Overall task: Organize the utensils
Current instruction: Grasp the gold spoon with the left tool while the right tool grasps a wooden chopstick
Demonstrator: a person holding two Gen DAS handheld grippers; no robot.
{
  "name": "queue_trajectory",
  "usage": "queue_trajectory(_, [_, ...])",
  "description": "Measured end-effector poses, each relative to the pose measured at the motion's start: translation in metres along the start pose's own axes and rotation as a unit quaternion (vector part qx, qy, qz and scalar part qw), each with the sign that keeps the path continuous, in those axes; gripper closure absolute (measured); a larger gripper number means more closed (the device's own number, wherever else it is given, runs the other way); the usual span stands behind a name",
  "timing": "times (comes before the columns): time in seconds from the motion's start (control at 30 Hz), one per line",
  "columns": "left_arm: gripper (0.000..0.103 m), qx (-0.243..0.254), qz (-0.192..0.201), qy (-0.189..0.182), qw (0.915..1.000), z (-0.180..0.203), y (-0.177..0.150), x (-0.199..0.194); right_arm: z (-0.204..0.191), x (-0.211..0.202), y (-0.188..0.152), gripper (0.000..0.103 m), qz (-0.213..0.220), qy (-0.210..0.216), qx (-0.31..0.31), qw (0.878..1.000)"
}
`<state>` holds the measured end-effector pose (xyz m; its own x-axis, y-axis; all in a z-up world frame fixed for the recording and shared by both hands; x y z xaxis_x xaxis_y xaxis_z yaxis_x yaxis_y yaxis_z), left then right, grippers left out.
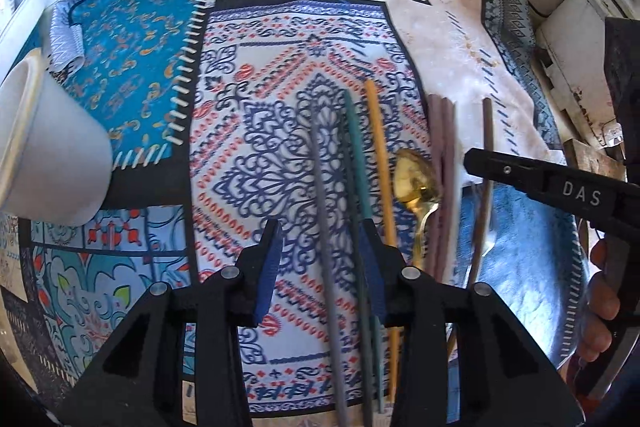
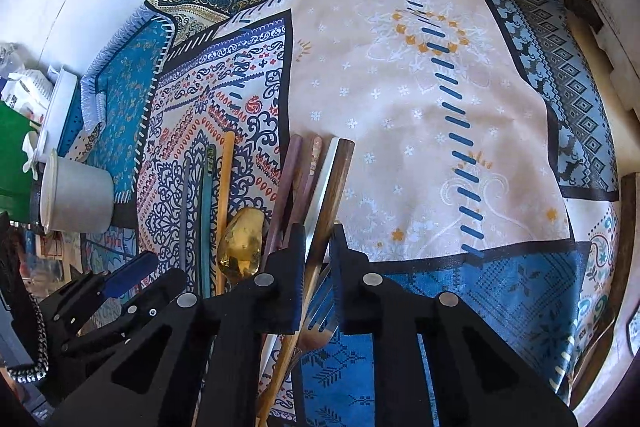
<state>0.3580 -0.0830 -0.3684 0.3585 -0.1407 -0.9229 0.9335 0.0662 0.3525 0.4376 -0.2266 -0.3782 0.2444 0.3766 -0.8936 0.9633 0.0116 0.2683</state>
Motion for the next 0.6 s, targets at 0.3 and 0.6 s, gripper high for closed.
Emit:
queue_trajectory(0.3, [0.079, 0.025, -0.027, -0.051, 0.9981, 0.038, -0.001, 0.008, 0.004, -0.017, 0.003, 0.095, 0.017, 0.013, -0.013, 1.000])
queue_trajectory(0.6, [0.081, 0.022, -0.047, -0.059, 0.9969, 0.060, 0.007, 0.026, 0.015, -0.040, -0.009, 0.096, 0.033, 0.013, -0.006, 0.999])
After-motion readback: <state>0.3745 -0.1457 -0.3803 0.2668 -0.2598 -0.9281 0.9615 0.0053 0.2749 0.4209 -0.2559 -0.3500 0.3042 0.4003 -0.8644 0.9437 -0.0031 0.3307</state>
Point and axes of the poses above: each gripper's, at about its wrist camera, not at the fingertips, and x roughly the way its jaws point, z to its right, y to its top, the point moved 5 cm from there along x, roughly the way its jaws point, and after that the axes turned 4 degrees about z, right-handed, at the moved point
